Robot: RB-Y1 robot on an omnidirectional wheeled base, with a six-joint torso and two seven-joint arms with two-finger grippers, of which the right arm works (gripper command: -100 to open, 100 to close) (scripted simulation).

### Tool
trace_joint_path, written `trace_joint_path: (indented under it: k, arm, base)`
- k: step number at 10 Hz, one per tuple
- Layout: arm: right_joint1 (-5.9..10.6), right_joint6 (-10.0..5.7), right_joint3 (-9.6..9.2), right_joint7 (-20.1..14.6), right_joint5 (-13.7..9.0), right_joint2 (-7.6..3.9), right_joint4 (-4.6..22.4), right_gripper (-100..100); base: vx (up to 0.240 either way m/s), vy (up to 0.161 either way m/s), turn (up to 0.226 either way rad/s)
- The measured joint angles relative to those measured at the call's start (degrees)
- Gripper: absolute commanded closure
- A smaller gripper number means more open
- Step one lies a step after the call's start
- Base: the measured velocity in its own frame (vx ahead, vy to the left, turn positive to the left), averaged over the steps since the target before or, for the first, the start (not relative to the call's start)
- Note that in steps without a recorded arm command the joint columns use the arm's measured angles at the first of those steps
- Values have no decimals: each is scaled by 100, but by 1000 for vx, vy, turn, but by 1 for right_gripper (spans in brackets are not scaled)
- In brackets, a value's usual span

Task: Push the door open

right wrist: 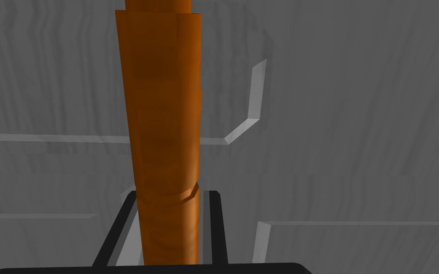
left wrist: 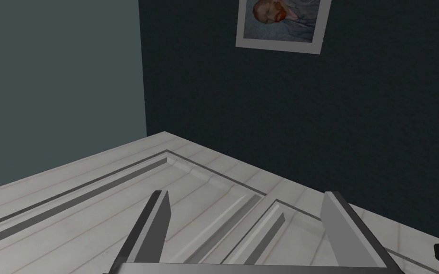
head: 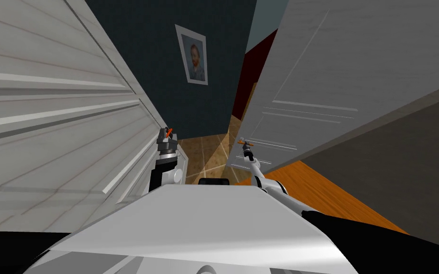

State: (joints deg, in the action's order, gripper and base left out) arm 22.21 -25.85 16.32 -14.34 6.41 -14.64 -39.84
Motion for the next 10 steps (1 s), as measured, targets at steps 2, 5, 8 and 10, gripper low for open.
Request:
trace_joint_path:
  k: [2,5,8,10]
  arm:
    - [61,-76,27,1,-12,-35,122,100]
    - [48,-111,100,41,-41,-54,237,100]
    - [-1,-55,233,118,-83,-38,175,100]
    - [-60,-40,284,95,-117,-103,108,100]
  base:
    - [66,12,-18]
    - [130,32,-37]
    - [201,34,-43]
    - [185,34,-51]
